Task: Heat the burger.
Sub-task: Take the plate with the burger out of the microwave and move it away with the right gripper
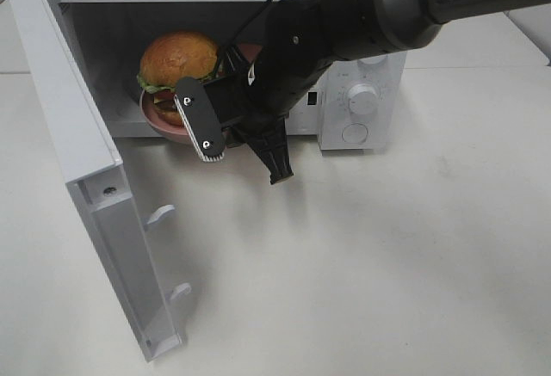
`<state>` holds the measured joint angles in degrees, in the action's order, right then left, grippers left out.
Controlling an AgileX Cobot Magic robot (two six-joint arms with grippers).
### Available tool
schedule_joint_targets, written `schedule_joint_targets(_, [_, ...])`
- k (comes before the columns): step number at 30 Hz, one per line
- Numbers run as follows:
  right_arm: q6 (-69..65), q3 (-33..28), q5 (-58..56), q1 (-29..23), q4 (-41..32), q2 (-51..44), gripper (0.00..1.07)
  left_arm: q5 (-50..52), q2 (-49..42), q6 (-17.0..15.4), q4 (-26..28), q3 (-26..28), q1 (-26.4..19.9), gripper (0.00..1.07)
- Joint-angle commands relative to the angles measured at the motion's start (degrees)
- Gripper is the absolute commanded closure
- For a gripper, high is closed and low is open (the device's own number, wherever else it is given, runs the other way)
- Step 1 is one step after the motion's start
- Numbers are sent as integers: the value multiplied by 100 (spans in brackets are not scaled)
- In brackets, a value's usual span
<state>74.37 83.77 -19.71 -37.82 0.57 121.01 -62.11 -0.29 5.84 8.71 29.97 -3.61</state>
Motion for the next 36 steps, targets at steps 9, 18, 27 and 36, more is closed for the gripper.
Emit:
schedule_joint_targets(9, [143, -1364, 1289, 23, 34, -1066, 107, 46, -97, -40, 6, -17, 23, 9])
schedule_joint_targets(18, [120, -2343, 1604, -126, -155, -1839, 107, 46, -97, -40, 6, -17, 23, 9])
schedule_joint_targets(27, [80, -3180, 1702, -178, -155, -2510, 107, 46, -97, -40, 6, -17, 23, 9])
schedule_joint_targets(36, [80, -3994, 1742, -178, -132, -3300, 107, 46, -97, -40, 6, -17, 23, 9])
